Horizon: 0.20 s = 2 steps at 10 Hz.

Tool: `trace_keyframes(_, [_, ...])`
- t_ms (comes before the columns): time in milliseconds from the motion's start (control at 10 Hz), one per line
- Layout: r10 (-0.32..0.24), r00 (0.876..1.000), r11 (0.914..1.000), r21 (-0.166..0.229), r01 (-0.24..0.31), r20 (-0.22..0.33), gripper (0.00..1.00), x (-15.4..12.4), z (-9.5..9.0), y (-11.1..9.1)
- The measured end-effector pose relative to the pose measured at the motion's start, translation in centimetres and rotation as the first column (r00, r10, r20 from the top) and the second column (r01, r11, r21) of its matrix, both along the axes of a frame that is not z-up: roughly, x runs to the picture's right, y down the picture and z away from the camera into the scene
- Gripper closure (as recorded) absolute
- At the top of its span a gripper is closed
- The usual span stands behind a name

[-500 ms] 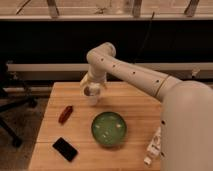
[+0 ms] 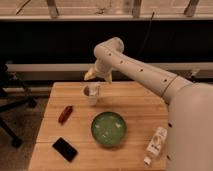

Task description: Place the white sponge in the ceramic cup

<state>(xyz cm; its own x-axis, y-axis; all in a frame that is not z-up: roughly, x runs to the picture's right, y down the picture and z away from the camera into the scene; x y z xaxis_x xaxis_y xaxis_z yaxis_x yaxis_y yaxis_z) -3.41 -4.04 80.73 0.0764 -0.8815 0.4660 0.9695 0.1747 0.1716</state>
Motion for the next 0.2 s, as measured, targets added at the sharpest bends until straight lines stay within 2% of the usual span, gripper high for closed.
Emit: trace_keyframes(200, [-0.004,1.000,1.0000,0.000,0.004,0.000,0.20,-0.84,0.53,0.53])
